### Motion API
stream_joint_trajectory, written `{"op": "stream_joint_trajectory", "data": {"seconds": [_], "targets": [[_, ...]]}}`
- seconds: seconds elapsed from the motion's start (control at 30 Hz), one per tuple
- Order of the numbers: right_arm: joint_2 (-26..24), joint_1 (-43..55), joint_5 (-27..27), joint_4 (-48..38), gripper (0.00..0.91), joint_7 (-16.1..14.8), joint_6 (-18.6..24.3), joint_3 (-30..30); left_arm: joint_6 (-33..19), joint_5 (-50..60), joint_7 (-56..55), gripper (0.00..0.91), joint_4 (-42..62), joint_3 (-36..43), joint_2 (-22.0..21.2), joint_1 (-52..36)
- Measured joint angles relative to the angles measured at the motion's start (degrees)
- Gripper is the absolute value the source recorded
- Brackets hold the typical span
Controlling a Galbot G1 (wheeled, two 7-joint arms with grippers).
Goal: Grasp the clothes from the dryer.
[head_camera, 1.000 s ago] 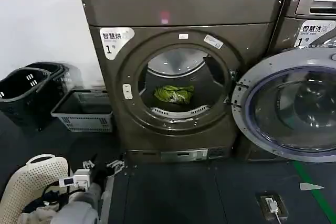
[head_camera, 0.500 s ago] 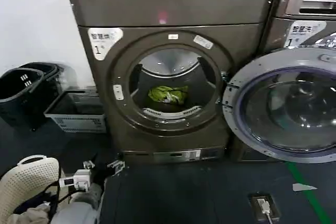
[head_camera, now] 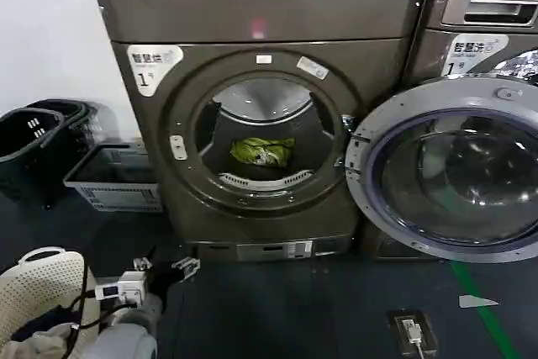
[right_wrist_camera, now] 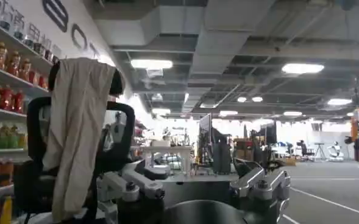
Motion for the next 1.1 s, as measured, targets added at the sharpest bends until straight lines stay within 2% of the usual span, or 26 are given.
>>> {"op": "stream_joint_trajectory", "data": {"seconds": [1.1], "targets": [[-0.25, 0.14, -0.28, 0.07, 0.907, -0.06, 1.06, -1.34, 0.0, -0.07, -0.11, 0.907, 0.63, -0.13, 0.27, -0.84]]}}
